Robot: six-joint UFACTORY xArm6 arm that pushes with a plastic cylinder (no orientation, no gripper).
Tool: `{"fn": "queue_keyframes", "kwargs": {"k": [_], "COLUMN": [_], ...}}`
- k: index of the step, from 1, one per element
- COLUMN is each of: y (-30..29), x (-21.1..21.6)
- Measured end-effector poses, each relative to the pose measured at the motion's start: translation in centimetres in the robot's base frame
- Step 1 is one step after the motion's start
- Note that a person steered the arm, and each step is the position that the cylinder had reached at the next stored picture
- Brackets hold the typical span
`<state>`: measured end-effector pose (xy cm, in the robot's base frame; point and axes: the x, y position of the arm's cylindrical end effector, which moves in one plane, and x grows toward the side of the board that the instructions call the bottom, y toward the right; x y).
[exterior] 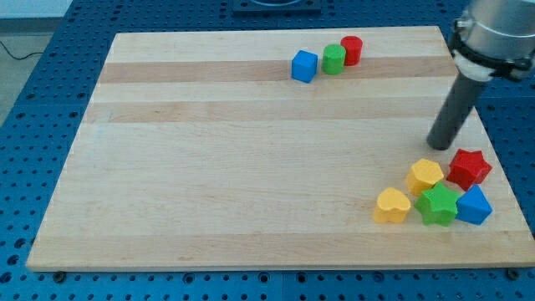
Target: Move the arm to the right of the red star
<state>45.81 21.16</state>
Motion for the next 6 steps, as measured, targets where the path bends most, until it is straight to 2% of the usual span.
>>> {"fn": "queue_keyframes", "kwargs": {"k": [1, 2, 3, 5, 6], "y": [-1.7, 1.2, 6.4, 12.1, 10.5], "x": [0.0, -1.1, -1.2, 4.1, 5.1]}}
